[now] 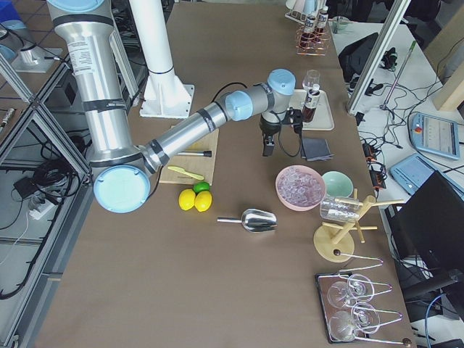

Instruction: Take tea from basket to plate

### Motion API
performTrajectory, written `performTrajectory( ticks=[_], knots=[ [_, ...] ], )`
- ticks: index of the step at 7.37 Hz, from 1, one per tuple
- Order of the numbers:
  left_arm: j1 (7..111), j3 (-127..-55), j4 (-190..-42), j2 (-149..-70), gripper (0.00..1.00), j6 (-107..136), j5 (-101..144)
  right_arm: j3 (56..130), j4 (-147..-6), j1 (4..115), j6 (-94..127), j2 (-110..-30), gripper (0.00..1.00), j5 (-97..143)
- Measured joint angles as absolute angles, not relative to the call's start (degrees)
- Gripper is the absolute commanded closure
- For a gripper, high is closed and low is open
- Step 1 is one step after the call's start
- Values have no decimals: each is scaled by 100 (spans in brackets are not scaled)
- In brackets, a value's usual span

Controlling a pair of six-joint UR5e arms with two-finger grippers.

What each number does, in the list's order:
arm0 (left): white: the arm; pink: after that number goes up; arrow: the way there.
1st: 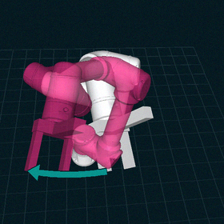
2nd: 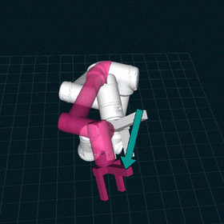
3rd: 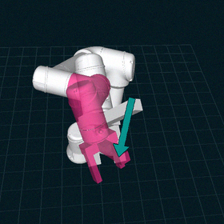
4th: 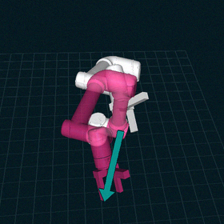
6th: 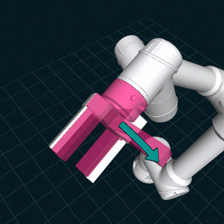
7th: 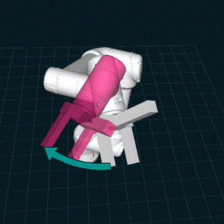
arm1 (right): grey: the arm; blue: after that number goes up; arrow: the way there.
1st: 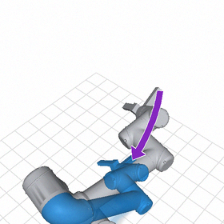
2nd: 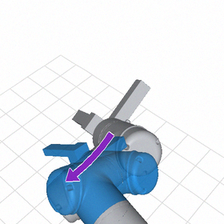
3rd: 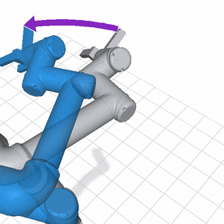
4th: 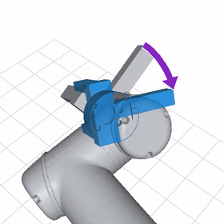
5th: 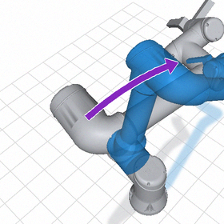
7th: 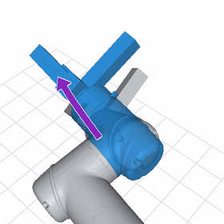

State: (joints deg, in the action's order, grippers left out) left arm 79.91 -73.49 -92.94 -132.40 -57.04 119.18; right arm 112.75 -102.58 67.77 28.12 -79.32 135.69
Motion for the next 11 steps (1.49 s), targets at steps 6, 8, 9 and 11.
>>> performTrajectory(
  ticks=[6, 8, 9, 11],
  knots=[
    [7821, -7391, -9612, -12968, 1, -5684, 11865, 10954, -10118, 8671, -592, -10415, 1, 13238],
    [7828, -7439, -9609, -12954, 1, -5586, 11865, 10520, -9860, 9208, -1105, -10609, 1, 13253],
    [7839, -7474, -9603, -12950, 1, -5502, 11865, 10431, -9815, 9329, -1195, -10660, 1, 13248],
    [7908, -7536, -9593, -12958, 1, -5438, 11871, 10351, -9778, 9389, -1249, -10649, 1, 13230]
  ],
)
